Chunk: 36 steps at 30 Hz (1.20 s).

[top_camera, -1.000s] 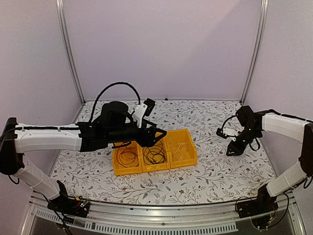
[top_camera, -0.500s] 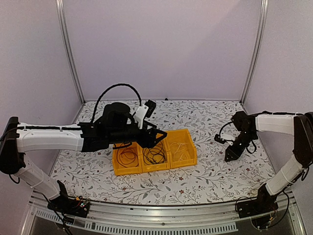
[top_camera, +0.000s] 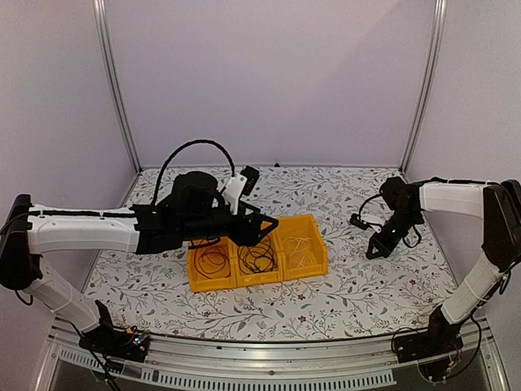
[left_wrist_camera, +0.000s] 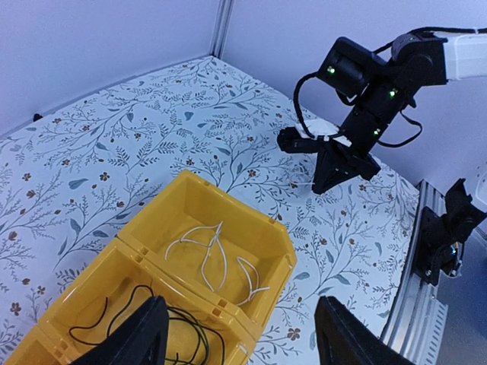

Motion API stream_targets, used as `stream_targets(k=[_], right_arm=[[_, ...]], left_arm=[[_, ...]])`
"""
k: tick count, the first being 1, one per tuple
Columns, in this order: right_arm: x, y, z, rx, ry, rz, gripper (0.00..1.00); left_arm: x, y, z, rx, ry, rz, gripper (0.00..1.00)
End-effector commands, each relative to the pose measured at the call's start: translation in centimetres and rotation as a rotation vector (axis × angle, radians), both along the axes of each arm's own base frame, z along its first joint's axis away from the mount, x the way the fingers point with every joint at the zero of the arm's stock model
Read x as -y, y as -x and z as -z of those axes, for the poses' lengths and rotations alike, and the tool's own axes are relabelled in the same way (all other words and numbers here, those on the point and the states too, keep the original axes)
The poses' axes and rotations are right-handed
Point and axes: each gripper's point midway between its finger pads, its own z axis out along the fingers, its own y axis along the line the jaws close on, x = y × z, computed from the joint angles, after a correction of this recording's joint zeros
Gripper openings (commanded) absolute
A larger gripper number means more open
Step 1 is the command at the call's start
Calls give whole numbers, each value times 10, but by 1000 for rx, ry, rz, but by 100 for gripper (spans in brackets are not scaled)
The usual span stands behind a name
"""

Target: Untangle the cables

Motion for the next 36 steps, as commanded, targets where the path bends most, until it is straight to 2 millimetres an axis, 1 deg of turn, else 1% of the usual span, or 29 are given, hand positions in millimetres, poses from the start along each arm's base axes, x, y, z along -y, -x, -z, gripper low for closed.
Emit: stream_targets(k=[1,2,3,6,8,10,14,17,18,19,21,23,24,27,30,32,36], right_arm=[[-36,-8,-68,101,-202,-91,0],[-42,-7,-85,123,-241,-114,0],[-46,-5,-106,164,-278,-146,0],[-55,5,-152,237,-357,-227,0],[-56,16,-175,270,-384,-271,0],[-56,25,-188,284,-391,-305,0],[-54,42,-208,305,-408,-356,0],[-55,53,-220,324,-437,-386,0],[-56,56,-223,329,-445,-395,0],[-56,59,-225,333,-452,-400,0],[-56,65,-227,333,-463,-411,0],[-56,70,-229,330,-474,-422,0],[-57,73,-230,332,-479,-431,0],[-59,81,-237,339,-509,-449,0],[-61,87,-242,335,-541,-464,0],[-63,90,-242,319,-559,-469,0],[-65,90,-240,303,-571,-471,0]], left_arm=[[7,0,-12,67,49,-27,69],[9,0,-16,88,62,-31,69],[12,-1,-21,108,77,-32,70],[26,0,-33,149,124,-18,70],[42,0,-38,164,148,0,71],[60,0,-38,171,152,20,71],[107,8,-42,193,177,66,71],[142,17,-45,233,206,87,72],[154,19,-51,250,226,87,72],[163,21,-53,257,238,84,72],[178,21,-50,250,254,67,73],[186,15,-45,213,272,27,73],[190,11,-37,186,274,5,73],[193,-2,-29,147,295,-63,71],[198,-8,-32,150,361,-74,71],[206,-8,-36,154,405,-55,71],[226,0,-47,175,498,41,70]])
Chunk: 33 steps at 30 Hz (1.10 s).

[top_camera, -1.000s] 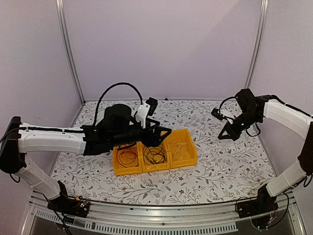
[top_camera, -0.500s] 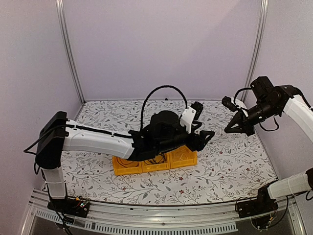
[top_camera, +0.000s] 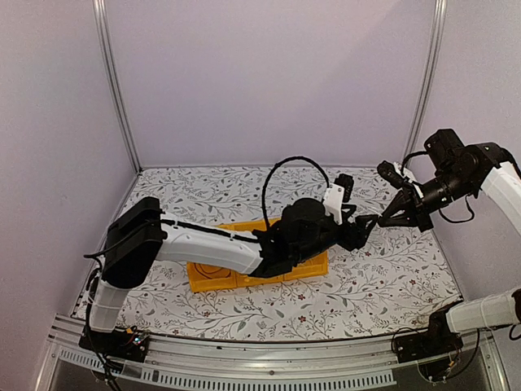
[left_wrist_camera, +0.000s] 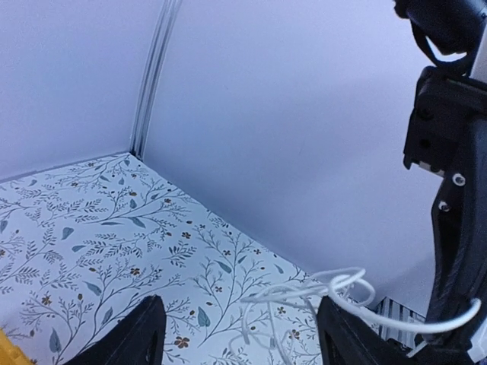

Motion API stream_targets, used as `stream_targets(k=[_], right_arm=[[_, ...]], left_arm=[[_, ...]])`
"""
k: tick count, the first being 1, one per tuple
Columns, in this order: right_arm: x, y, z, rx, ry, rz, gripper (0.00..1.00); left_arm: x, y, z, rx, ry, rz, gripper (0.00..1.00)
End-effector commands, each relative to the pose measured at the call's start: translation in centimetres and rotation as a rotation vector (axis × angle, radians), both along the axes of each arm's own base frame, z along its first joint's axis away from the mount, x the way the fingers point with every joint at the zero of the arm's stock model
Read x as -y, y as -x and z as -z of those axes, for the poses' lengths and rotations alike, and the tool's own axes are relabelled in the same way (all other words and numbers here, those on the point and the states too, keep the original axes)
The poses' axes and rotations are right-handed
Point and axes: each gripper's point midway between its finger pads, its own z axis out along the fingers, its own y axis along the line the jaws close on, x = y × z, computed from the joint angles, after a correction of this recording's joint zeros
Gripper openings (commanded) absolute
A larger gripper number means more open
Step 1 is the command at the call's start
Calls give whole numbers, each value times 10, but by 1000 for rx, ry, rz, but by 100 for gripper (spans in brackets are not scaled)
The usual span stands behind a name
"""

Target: Untangle the cables

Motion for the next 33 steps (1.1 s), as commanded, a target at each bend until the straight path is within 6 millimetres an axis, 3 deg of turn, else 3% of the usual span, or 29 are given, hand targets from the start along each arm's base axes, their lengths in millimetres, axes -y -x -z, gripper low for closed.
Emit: stream_targets(k=[1,5,9,11,15,19,25,29,33], right_arm=[[-6,10,-9,-3,-48,-58,0],[-7,10,-10,2,-49,-63,0],[-8,15,-22,8,-75,-77,0],[-11,15,-38,35,-102,-83,0],[-13,21,-88,175,-161,-94,0],[-12,30,-150,350,-226,-99,0],[-12,46,-223,510,-327,-112,0],[-13,49,-247,553,-374,-107,0],[-11,45,-251,573,-373,-82,0]], left_arm=[[18,5,-39,53,186,93,70],[25,11,-44,64,245,144,68],[18,-4,-45,21,300,96,63],[19,-21,-35,-40,299,55,58],[35,-39,4,-102,269,51,42],[58,-34,19,-135,278,137,21],[77,-23,49,-186,244,189,15],[78,-21,66,-213,217,191,12],[77,-18,79,-238,197,207,11]])
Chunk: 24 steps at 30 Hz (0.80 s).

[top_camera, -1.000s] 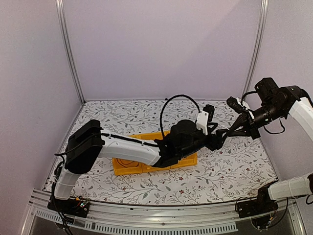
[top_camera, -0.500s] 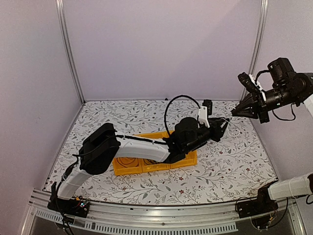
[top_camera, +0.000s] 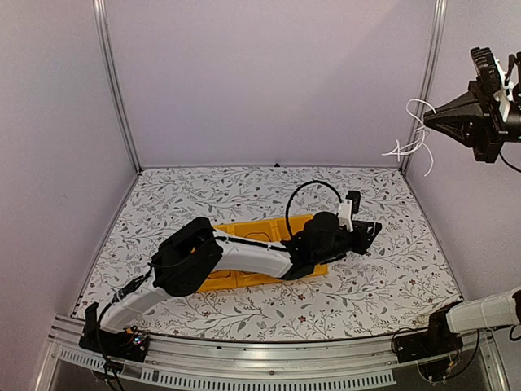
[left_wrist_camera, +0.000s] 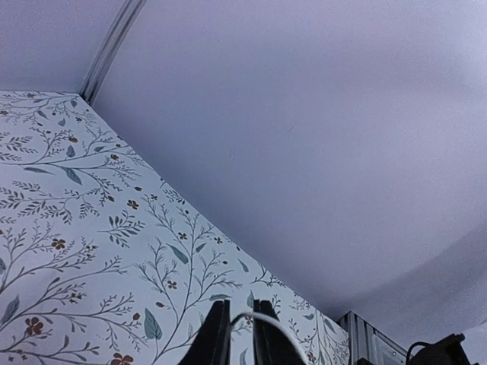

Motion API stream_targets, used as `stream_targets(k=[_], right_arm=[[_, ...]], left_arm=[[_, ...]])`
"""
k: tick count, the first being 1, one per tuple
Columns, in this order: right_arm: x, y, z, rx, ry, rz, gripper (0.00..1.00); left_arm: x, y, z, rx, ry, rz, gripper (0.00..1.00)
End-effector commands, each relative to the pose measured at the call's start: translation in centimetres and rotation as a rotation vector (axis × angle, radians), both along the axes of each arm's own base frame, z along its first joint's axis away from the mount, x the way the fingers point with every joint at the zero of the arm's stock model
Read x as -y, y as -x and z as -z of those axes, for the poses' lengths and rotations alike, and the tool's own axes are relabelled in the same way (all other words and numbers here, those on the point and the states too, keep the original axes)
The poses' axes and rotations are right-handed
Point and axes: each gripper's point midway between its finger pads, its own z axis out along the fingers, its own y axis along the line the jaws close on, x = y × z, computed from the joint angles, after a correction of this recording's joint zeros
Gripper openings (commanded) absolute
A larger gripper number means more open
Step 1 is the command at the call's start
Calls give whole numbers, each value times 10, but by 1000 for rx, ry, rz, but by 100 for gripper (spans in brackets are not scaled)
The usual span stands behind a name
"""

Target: Untangle the cables

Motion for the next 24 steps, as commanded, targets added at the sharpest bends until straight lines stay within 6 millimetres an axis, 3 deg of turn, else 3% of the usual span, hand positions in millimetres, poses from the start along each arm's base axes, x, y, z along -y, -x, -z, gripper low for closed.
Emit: stream_targets(k=[1,3,6,11,13,18,24], right_arm=[[-4,-8,-1,-33,-15,3,0],[-4,-13,4,-46,-9,9,0],[-6,-22,17,-77,6,24,0],[-4,-35,42,-103,38,67,0],[-3,-40,52,-109,53,87,0],[1,-47,80,-144,93,126,0],[2,-49,115,-213,140,132,0]], left_arm=[[3,11,4,-23,5,51,12],[2,16,4,-27,2,67,14],[-2,21,1,-20,-4,86,31],[-21,34,-30,37,16,100,48],[-37,40,-54,62,47,88,51],[-68,63,-87,112,81,111,57],[-110,81,-102,153,58,66,59]])
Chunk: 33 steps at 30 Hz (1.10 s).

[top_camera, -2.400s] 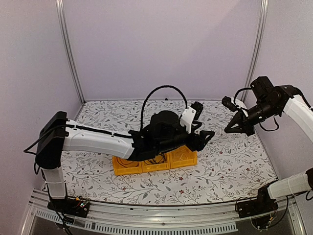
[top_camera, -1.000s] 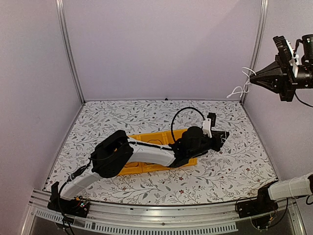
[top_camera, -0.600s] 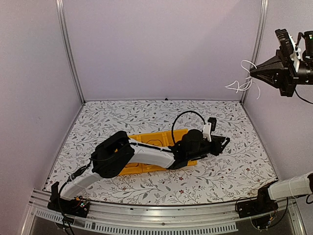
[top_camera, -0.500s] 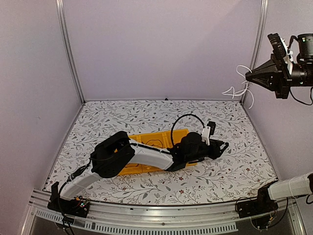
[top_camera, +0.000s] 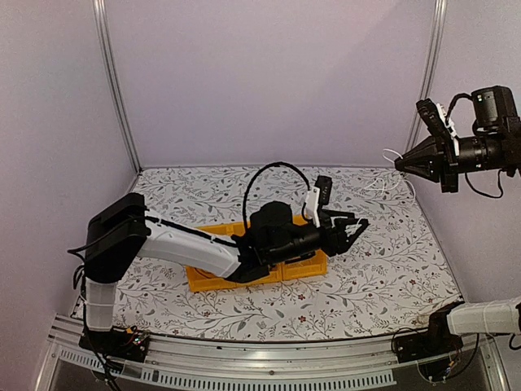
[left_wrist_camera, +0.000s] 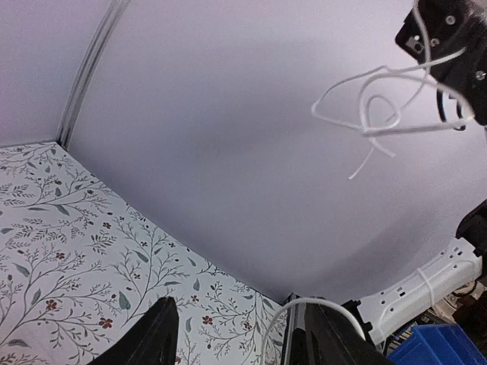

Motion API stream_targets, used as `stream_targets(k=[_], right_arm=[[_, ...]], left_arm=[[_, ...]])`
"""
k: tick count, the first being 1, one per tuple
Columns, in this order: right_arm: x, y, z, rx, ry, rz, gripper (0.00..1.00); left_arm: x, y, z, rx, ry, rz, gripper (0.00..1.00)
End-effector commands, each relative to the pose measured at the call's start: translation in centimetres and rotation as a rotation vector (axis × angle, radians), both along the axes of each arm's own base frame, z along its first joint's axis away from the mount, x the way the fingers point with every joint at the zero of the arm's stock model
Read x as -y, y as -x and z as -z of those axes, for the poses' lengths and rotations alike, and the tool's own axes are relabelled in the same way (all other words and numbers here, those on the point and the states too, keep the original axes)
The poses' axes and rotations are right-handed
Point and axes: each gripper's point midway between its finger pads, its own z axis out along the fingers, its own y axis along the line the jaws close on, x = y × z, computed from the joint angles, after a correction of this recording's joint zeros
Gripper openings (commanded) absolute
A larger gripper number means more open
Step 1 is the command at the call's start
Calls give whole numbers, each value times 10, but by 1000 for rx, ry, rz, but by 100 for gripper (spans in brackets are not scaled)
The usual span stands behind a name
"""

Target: Untangle the cables

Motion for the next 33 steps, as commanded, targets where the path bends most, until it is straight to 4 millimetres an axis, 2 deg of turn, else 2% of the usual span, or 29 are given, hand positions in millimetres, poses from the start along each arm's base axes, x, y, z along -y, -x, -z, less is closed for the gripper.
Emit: stream_targets(k=[1,5,9,15,23,27,33], right_arm=[[1,-3,20,-12,33,7,0],[-1,4,45,-91,45,-28,0],[-6,9,67,-202,48,-76,0],[-14,14,80,-298,23,-133,0],[-23,22,101,-392,57,-171,0],[-24,27,102,-410,53,-186,0],[-27,36,82,-397,7,-226,0]], left_arm=[[-28,19,-21,78,27,-23,59],[-52,17,-45,151,41,-116,59],[-59,18,-66,257,13,-180,60],[-45,9,-68,321,-64,-225,60],[-23,4,-74,327,-43,-223,59],[-16,-2,-70,337,-50,-238,55],[1,-3,-60,337,-49,-210,51]])
